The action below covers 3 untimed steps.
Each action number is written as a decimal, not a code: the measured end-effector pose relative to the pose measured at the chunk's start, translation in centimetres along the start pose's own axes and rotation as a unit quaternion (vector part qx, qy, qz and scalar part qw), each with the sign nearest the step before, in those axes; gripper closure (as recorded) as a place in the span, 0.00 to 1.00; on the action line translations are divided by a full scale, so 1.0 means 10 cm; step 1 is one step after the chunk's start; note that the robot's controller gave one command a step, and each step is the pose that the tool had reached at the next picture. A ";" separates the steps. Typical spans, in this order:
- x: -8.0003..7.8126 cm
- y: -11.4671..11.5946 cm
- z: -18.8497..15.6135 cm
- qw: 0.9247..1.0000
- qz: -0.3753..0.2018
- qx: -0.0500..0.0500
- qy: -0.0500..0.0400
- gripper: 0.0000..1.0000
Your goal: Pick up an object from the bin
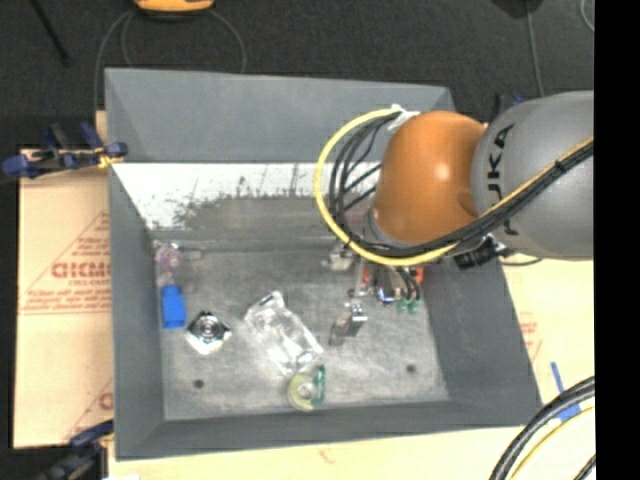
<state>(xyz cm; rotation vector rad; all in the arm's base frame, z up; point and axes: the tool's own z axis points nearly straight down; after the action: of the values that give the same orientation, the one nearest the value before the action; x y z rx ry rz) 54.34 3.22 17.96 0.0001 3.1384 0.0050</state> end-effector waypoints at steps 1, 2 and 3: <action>-0.54 0.28 0.54 0.998 -0.061 0.001 -0.001 0.00; 0.18 0.74 0.58 1.000 0.011 0.001 0.002 0.00; 0.03 1.00 1.04 0.999 -0.036 0.005 0.001 0.00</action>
Offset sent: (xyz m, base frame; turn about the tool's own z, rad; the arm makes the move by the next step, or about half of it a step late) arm 0.0841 0.0450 -0.0895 -0.1703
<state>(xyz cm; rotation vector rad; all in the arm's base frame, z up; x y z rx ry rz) 54.07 13.24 7.57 -0.1135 3.1382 -0.0094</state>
